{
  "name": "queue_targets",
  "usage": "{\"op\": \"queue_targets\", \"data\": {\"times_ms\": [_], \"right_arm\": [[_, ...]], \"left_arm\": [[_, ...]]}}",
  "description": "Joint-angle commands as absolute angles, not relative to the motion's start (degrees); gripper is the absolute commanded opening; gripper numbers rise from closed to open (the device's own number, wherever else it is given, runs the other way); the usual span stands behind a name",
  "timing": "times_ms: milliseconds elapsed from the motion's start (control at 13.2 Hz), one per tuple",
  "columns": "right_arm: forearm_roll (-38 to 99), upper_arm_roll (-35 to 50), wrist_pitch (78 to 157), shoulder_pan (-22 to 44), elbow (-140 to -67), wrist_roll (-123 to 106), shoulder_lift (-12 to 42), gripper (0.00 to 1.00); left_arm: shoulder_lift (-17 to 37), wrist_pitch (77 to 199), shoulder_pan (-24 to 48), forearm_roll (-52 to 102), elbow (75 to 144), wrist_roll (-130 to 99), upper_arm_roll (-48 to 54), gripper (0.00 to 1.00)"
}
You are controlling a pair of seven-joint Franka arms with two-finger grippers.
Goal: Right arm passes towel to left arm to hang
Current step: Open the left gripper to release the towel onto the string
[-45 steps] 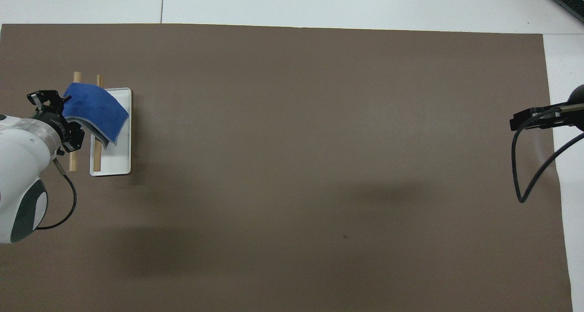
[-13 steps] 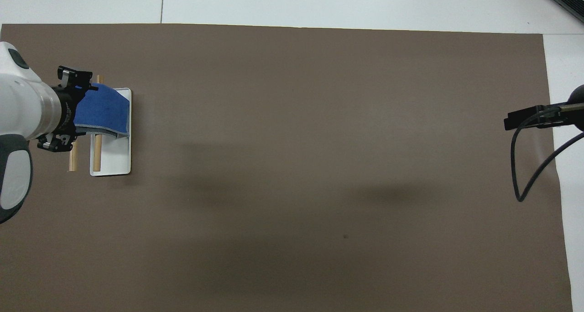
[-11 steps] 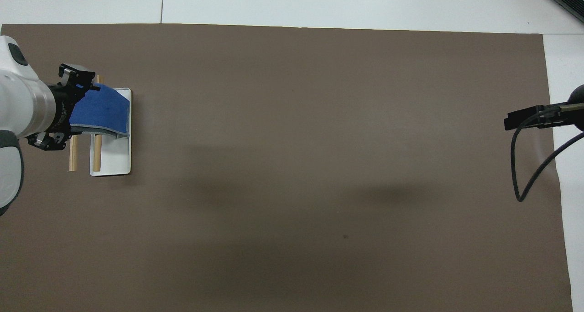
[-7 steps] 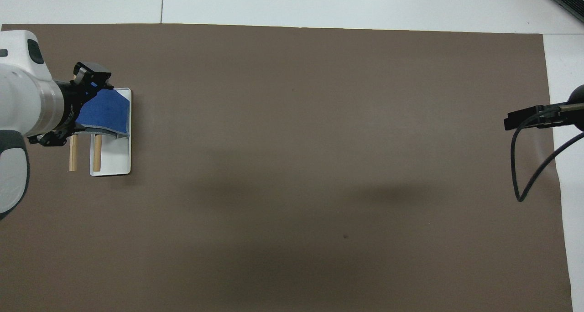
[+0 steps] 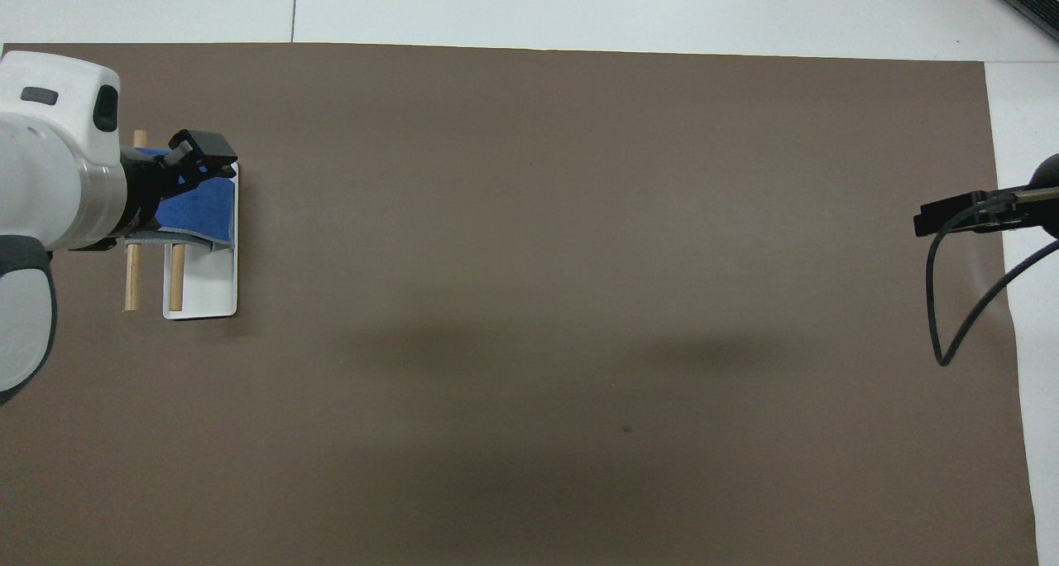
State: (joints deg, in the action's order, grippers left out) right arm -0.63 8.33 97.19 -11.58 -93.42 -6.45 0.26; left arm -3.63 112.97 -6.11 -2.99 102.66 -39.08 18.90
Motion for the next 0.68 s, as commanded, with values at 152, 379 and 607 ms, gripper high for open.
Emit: {"op": "queue_targets", "data": {"times_ms": [152, 379, 607], "right_arm": [[0.35, 8.53, 97.65, -11.95, -95.1, -6.06, -1.14, 1.0], [0.35, 8.53, 97.65, -11.95, -95.1, -6.06, -1.14, 1.0], [0.35, 8.53, 97.73, -11.95, -95.1, -6.06, -1.14, 1.0]], "left_arm": [[-3.34, 105.3, -2.29, -1.93, 99.14, -24.63, 16.18, 1.0], [-3.16, 99.25, -0.18, -1.85, 95.63, -13.22, 11.35, 1.0], [-2.82, 95.02, 2.98, 0.69, 91.78, -6.35, 5.38, 1.0]]}}
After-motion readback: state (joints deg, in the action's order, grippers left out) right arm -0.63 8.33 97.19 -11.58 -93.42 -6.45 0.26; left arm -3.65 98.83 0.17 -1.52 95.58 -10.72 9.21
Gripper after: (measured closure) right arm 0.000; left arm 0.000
